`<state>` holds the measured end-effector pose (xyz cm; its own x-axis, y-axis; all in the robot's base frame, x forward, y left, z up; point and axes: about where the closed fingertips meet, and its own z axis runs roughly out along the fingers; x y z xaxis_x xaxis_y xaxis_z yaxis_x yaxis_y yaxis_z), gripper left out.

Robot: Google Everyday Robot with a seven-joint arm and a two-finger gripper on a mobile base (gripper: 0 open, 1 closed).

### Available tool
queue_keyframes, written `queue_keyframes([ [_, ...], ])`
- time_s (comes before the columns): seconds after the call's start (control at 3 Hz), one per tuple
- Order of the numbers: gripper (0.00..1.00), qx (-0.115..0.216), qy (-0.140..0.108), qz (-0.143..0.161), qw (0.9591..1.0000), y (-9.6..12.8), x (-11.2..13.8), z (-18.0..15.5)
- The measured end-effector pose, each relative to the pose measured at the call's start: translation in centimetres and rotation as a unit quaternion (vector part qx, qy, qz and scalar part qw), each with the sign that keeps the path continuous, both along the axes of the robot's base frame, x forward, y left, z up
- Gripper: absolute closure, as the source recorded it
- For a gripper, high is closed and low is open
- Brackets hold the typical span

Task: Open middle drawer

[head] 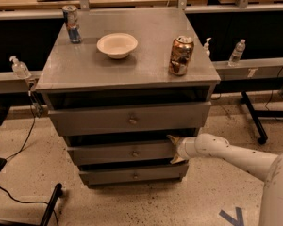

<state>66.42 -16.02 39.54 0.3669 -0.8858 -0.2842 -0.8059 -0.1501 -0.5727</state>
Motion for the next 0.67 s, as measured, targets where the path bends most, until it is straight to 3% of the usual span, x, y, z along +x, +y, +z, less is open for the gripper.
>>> queue_keyframes([
  [0.67, 0.00, 0.000, 0.001, 0.001, 1.0000, 0.14, -0.05, -0.11],
])
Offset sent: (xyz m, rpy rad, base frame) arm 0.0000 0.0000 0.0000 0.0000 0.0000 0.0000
